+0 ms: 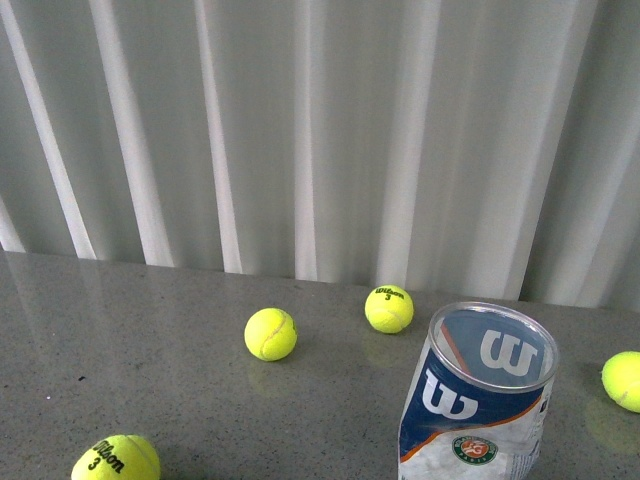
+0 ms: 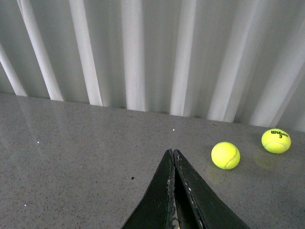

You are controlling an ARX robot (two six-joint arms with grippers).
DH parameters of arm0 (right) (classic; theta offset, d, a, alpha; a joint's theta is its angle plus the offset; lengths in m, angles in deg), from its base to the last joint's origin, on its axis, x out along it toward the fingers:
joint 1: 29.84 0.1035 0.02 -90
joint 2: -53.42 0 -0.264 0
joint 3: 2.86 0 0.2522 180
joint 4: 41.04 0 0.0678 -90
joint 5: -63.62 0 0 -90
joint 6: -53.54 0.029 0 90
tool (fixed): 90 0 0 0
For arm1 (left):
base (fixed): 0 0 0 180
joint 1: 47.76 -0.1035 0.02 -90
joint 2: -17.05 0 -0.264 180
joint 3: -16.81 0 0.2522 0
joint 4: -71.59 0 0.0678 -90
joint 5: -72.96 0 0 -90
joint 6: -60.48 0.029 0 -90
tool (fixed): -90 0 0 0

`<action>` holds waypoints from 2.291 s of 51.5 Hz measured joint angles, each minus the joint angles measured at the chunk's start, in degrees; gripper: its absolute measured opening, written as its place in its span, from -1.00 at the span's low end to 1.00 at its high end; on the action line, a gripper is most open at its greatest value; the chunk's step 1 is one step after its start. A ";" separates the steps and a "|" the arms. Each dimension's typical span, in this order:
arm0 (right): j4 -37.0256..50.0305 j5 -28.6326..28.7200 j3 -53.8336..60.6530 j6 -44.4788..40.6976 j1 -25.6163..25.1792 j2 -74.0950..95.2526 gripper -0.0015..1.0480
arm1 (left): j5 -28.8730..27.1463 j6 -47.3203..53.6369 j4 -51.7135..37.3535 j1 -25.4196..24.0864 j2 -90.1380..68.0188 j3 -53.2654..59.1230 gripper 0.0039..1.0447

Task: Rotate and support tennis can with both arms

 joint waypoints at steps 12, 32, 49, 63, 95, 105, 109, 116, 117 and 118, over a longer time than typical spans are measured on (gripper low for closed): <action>0.00 0.00 0.00 0.00 0.00 0.00 0.87 | 0.02 0.00 1.49 0.00 8.24 6.34 -0.93; 0.00 0.00 0.00 0.00 0.00 0.00 0.87 | 0.02 0.00 7.67 0.00 18.45 10.45 -0.93; 0.00 -0.02 0.00 0.00 0.00 0.00 0.87 | 0.02 -0.02 12.09 0.00 26.23 11.89 -0.93; 0.00 -0.02 0.00 0.00 0.00 0.00 0.87 | 0.00 -0.02 17.27 0.00 31.43 11.89 -0.93; 0.00 -0.02 0.00 0.00 0.00 0.00 0.87 | 0.02 -0.04 30.73 0.00 44.48 11.87 -0.52; 0.00 0.00 0.00 0.00 0.00 0.00 0.87 | 0.02 -0.04 30.75 0.00 44.48 11.87 0.13; 0.00 -0.02 0.00 0.00 0.00 0.00 0.87 | 0.02 -0.04 30.75 0.00 44.48 11.87 0.37; 0.00 0.00 0.00 0.00 0.00 0.00 0.87 | 0.02 -0.04 30.77 0.00 44.48 11.87 0.82; 0.00 0.00 0.00 0.00 0.00 0.00 0.87 | 0.02 -0.04 30.77 0.00 44.48 11.87 0.88; 0.00 -0.02 0.00 0.00 0.00 0.00 0.87 | 0.02 -0.02 30.77 0.00 44.48 11.87 0.91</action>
